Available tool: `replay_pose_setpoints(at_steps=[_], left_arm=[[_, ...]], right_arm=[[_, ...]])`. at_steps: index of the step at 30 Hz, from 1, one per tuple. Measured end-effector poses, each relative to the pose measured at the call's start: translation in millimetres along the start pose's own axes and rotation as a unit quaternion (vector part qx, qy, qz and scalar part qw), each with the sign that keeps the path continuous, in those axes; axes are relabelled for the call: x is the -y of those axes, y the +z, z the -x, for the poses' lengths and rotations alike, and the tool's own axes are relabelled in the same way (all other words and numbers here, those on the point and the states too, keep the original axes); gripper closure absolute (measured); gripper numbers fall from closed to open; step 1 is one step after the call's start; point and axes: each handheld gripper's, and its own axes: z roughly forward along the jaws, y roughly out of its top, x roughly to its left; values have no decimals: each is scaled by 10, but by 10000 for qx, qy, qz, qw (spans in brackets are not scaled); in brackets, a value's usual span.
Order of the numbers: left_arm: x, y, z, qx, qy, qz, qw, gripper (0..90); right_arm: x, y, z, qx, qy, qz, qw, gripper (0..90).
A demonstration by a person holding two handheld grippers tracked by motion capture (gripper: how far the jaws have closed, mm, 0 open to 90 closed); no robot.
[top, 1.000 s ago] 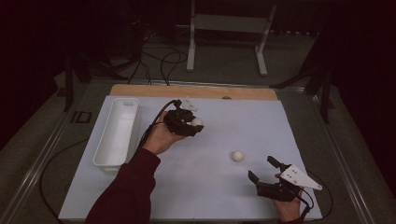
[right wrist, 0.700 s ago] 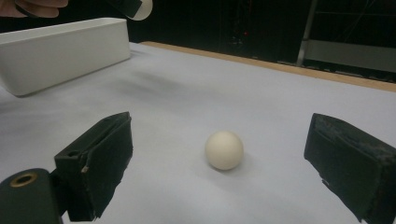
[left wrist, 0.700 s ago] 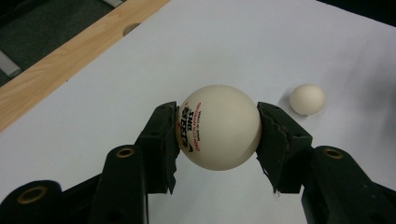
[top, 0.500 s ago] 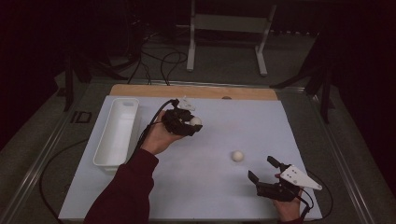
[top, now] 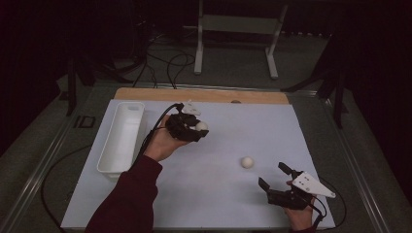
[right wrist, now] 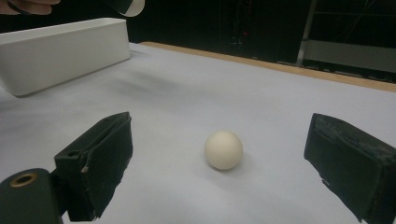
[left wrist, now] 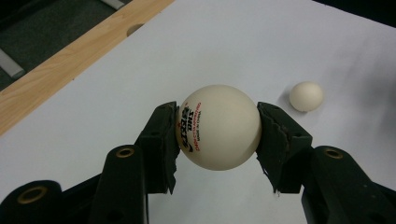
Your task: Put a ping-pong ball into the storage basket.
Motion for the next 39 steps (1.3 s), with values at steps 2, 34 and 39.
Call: replay_pose_setpoints(at_steps=[2,34,39], left_arm=[[8,-6,0,10,19,3,10000,512],[140,-244,-43,-45,90,155,9998,512],[150,-271,-54,-40,87,122,9999,513]], right_arm=[[-1,-1,-1,5,2,4,10000,74],[-1,-8,2,4,4,10,10000,74],[-1,-1,1,-12,16,13,10000,74]])
